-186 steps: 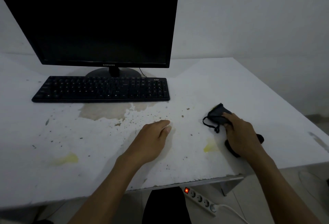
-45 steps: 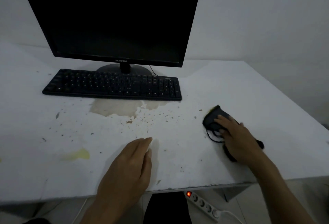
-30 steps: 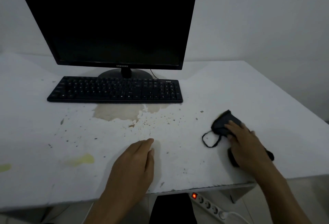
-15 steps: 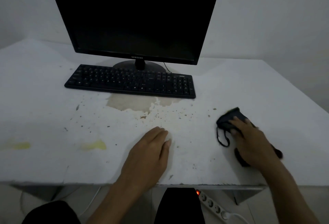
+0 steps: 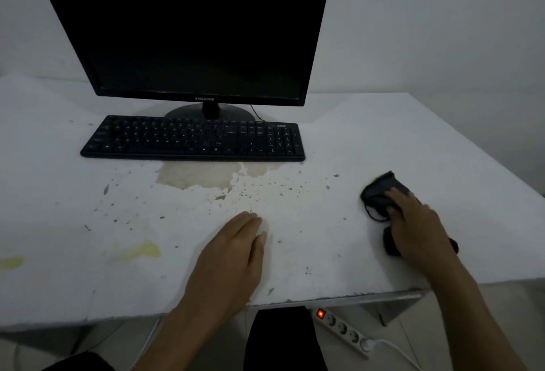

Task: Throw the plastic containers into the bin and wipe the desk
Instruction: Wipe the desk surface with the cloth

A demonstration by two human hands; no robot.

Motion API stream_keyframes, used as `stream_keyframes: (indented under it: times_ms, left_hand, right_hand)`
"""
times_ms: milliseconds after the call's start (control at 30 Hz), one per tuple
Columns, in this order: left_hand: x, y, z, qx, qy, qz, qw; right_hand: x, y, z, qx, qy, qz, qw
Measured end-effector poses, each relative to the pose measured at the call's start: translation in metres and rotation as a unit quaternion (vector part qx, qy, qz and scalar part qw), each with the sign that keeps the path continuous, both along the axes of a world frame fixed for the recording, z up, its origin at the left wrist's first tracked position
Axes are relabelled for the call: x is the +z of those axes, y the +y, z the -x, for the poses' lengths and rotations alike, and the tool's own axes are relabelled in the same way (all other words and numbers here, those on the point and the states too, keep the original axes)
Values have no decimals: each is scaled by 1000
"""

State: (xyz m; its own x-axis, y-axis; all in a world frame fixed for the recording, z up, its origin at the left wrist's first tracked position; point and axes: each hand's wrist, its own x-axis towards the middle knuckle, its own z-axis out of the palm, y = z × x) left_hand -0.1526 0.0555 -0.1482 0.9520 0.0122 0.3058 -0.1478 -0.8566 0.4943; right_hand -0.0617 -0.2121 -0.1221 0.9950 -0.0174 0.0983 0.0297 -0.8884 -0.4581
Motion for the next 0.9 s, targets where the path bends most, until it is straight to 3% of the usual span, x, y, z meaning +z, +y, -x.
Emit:
stream_keyframes:
  times_ms: [100, 267, 333, 400, 500, 600, 800, 900]
  left_hand:
    - [1, 1, -1, -3, 4, 11, 1000]
    - [-1, -1, 2, 1, 15, 16, 1000]
    - [-1, -1, 1, -4, 14, 17, 1000]
    - [-1, 1, 0, -4, 5, 7, 1000]
    - [-1, 0, 0, -2, -4, -5, 1000]
    - [-3, -1, 0, -2, -2, -17, 1000]
    - [-2, -3, 2, 1, -7, 0, 1000]
    - [-2, -2, 3, 7, -10, 8, 1000]
  right_hand:
    - [2, 25, -17, 28, 12, 5, 1000]
    - [-12, 25, 28, 184, -15, 53, 981]
    - [-2, -1, 38, 143, -30, 21, 989]
    - [9, -20, 27, 65, 11, 6, 998]
    - [10, -21, -6, 10, 40, 33, 999]
    - [2, 7, -24, 48, 11, 42, 998]
    - [-17, 54, 7, 232, -32, 38, 971]
    - [-13, 30, 0, 190, -9, 14, 982]
